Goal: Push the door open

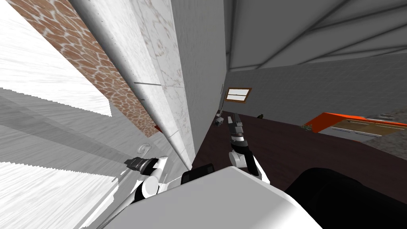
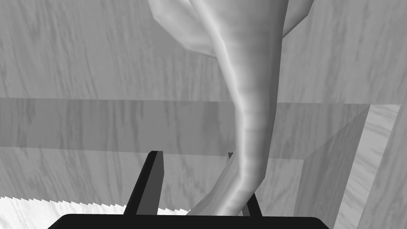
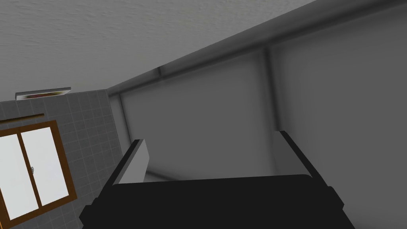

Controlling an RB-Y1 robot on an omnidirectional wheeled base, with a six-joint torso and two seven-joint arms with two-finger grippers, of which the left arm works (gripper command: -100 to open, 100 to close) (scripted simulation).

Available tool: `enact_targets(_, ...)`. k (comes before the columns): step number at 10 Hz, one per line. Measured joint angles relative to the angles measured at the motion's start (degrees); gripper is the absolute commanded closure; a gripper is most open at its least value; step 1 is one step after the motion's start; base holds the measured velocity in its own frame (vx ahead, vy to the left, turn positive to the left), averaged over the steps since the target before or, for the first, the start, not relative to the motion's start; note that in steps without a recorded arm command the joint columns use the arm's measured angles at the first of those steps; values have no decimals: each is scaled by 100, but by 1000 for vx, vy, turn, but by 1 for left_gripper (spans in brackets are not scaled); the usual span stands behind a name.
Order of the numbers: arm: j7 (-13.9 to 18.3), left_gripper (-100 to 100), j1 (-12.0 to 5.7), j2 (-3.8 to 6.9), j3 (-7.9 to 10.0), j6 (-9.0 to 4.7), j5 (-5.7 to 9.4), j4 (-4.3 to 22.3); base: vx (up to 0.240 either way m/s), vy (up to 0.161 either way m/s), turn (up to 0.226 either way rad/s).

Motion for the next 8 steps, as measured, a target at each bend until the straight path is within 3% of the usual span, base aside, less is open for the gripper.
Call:
enact_targets(2, -50, 100, -13, -59, 56, -77, 56, -53, -8, 45, -46)
enact_targets(3, -14, 100, -89, 38, 69, -162, 67, 147, -6, 21, -34)
enact_targets(6, -51, 100, -70, 50, 113, -135, 107, 51, -2, 8, -10)
enact_targets(8, 4, 100, -110, 97, 108, -207, 102, 196, 1, -2, 5)
